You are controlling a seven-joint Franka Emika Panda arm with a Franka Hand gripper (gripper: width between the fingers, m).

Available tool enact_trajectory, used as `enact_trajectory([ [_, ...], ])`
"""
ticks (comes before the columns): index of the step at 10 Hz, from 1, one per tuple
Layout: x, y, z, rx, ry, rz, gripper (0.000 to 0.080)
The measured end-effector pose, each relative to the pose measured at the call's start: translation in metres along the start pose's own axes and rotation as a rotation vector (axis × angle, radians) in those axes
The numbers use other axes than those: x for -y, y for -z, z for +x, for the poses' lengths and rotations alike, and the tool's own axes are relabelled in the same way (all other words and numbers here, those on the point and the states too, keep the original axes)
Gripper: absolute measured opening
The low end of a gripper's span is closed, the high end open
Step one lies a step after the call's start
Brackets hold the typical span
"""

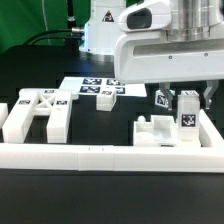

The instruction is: Assemble chair

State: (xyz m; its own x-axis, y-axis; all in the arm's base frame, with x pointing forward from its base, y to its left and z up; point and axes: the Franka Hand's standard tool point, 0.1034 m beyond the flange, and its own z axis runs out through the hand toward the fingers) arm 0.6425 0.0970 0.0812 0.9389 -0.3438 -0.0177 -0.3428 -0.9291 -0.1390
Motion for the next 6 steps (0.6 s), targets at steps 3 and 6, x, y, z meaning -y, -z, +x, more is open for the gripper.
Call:
enact_trajectory([
  [3,0.0055,-0.0011,-0.0032,0.001,-0.278,0.0,0.0285],
  [6,0.0118,-0.0029,-0.0078,0.008,-0.55,0.002,0.0285],
])
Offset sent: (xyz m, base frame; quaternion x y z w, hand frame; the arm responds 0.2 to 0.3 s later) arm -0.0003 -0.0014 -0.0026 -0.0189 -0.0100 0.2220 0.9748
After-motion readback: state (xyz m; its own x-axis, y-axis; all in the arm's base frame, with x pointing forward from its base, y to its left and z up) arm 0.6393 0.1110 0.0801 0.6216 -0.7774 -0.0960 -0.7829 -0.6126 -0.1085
